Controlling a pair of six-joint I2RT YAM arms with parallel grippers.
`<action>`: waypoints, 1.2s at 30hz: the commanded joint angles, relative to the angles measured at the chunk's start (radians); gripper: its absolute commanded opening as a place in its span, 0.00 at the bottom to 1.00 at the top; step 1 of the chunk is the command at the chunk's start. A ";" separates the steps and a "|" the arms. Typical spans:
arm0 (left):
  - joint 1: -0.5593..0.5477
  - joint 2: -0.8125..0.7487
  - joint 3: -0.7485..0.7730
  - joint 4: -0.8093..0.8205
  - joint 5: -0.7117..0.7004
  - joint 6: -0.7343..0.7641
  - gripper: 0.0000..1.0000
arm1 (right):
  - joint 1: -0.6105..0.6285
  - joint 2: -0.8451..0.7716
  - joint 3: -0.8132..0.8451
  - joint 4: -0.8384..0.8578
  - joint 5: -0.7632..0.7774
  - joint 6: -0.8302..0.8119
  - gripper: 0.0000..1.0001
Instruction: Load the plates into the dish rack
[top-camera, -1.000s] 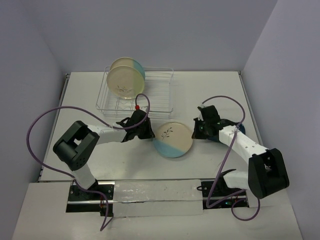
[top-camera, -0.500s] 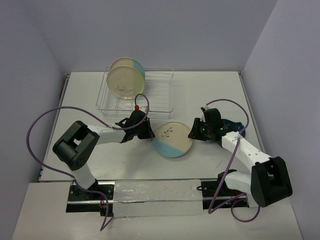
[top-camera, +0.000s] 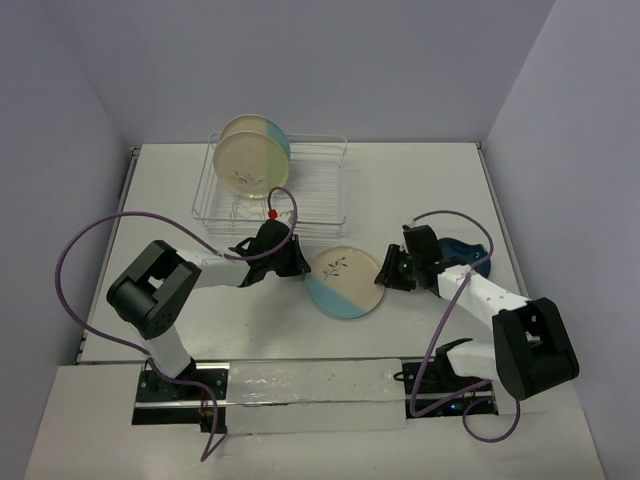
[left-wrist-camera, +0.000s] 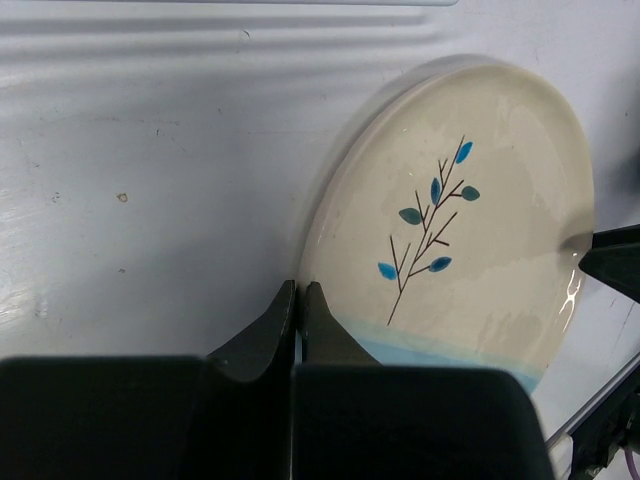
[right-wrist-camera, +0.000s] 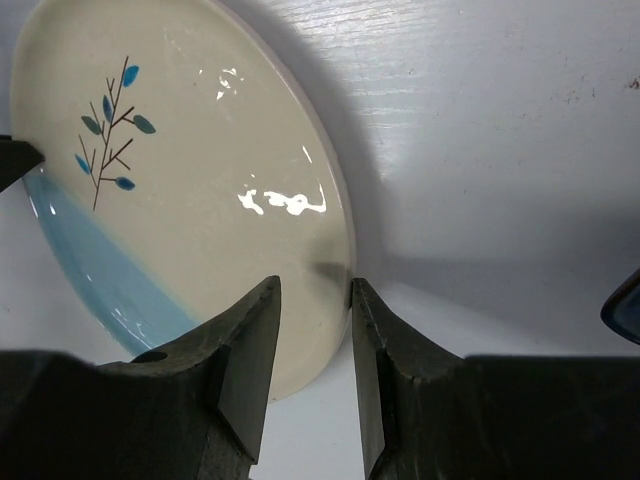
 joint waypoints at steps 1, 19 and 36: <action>-0.063 0.029 -0.024 -0.009 0.062 -0.046 0.00 | 0.057 0.008 0.039 0.198 -0.176 0.084 0.42; -0.063 0.018 -0.023 -0.030 0.040 -0.045 0.00 | 0.043 0.060 0.021 0.134 -0.002 0.067 0.66; -0.062 0.035 -0.010 -0.014 0.072 -0.044 0.00 | 0.036 -0.023 -0.038 0.551 -0.498 0.214 0.51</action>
